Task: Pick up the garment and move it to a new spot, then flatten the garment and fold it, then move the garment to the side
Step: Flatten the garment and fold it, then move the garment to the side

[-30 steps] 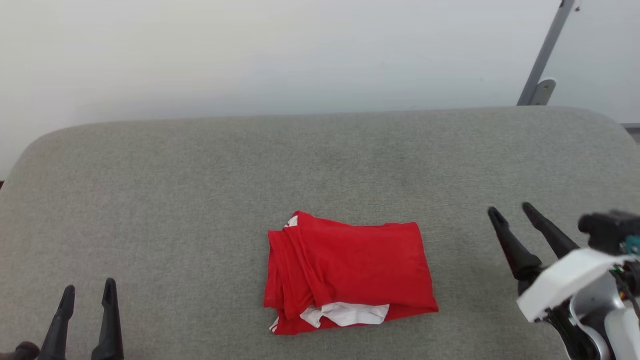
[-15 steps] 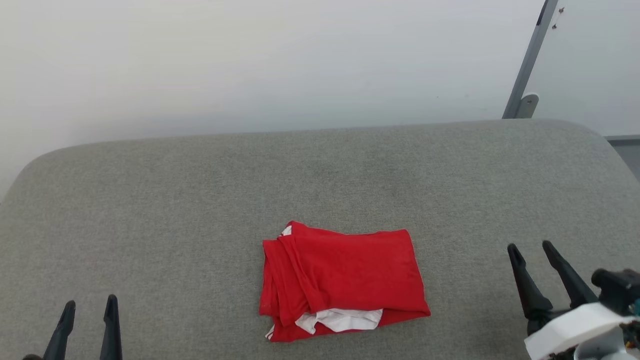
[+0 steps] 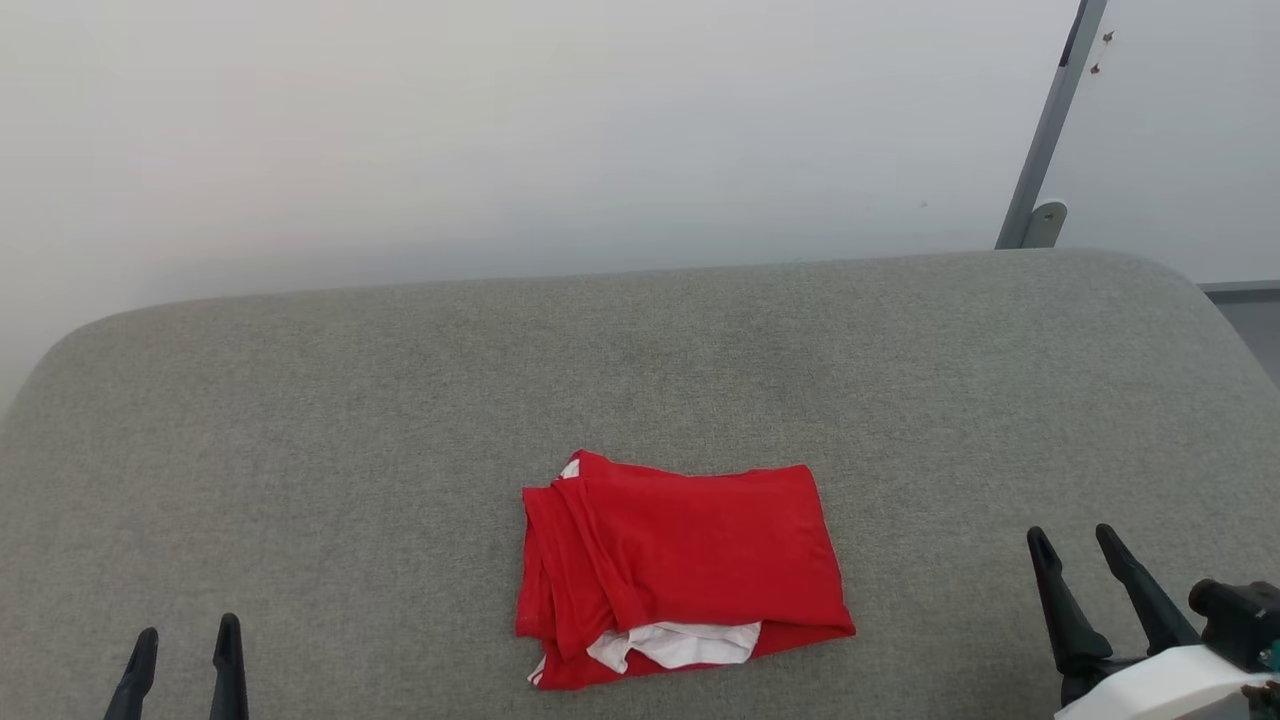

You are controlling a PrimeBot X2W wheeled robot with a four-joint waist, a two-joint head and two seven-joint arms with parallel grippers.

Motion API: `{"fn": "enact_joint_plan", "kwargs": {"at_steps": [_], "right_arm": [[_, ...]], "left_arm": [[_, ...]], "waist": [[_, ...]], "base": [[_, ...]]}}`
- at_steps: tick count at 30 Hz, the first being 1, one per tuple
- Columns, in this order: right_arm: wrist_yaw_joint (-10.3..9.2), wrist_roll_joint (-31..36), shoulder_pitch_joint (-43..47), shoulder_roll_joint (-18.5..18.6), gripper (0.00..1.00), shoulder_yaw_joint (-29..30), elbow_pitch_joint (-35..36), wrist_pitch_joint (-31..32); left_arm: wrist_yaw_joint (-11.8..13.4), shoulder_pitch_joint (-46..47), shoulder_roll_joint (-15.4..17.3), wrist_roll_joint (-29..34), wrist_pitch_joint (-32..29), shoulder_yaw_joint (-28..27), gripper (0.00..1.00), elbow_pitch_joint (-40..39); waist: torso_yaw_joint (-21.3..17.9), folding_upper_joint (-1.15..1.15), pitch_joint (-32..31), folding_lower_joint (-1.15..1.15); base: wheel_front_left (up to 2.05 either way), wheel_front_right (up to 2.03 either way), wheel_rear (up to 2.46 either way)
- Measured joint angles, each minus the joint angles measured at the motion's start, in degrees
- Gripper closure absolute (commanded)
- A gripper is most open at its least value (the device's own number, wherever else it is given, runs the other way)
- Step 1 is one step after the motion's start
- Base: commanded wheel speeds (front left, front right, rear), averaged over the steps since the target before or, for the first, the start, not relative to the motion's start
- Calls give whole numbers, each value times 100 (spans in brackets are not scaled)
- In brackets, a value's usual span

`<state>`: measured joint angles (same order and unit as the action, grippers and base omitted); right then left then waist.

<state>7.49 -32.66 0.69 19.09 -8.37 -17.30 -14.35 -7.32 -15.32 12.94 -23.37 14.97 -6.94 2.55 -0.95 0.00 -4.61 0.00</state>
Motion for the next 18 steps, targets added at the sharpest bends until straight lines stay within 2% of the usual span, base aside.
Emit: {"fn": "enact_joint_plan", "kwargs": {"at_steps": [13, 18], "right_arm": [[0, 35, -23, 12, 0, -214, 32, -34], [0, -45, -244, 93, 0, -480, 11, 243]], "left_arm": [[0, 58, -29, -2, 0, 78, 0, 8], [0, 101, -22, -25, 0, 119, 0, 1]], "waist": [[60, 0, 54, 0], [147, 0, 105, 0]], "base": [[0, 0, 0], [0, 0, 0]]}}
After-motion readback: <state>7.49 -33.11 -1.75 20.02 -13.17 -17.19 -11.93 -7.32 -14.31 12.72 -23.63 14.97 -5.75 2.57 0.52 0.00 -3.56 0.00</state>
